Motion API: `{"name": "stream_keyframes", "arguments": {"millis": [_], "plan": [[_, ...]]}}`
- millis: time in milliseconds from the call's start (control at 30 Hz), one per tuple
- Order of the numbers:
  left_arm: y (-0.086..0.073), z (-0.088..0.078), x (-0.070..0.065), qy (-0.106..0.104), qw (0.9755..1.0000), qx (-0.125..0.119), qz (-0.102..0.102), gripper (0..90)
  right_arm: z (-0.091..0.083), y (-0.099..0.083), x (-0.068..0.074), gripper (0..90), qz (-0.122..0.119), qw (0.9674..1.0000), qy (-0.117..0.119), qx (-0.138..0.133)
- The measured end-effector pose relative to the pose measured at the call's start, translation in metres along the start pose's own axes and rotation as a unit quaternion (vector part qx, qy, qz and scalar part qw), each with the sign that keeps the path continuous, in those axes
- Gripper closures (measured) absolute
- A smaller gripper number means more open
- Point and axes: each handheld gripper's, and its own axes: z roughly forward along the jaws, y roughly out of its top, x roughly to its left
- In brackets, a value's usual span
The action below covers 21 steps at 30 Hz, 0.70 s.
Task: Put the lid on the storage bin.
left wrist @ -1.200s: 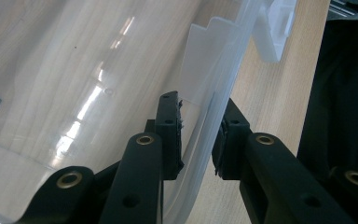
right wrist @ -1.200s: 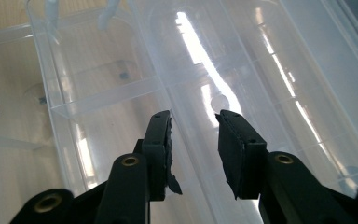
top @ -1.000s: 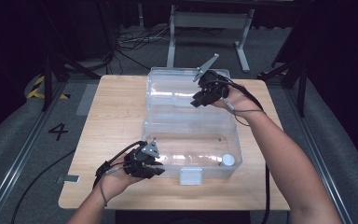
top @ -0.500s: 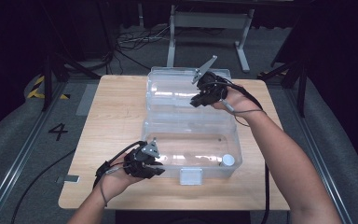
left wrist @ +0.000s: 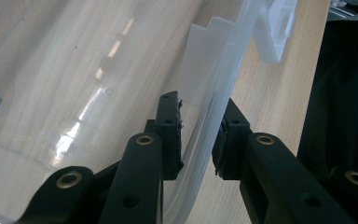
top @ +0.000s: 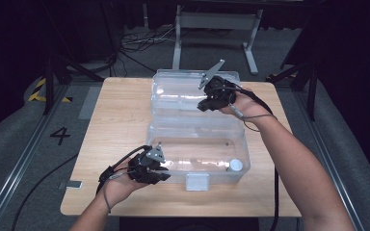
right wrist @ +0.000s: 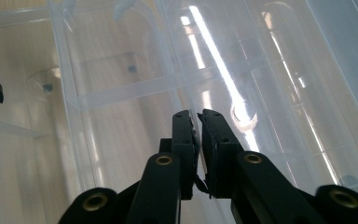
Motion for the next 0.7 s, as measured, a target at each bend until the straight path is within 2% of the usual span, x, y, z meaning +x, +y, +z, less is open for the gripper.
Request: {"name": "stream_keyframes", "arguments": {"millis": [400,600,700], "plan": [[0.000,0.000,0.000,0.000,1.0000,0.000,0.000,75.1,-0.006,-0.001,0.007,85.0,-0.008,0.9999,0.008,-0.005],[0.000,0.000,0.000,0.000,1.0000,0.000,0.000,75.2,-0.009,-0.002,0.014,85.4,-0.018,0.9998,0.000,-0.007],[0.000,0.000,0.000,0.000,1.0000,0.000,0.000,75.1,-0.010,-0.002,0.015,85.6,-0.020,0.9997,0.004,-0.009]]}}
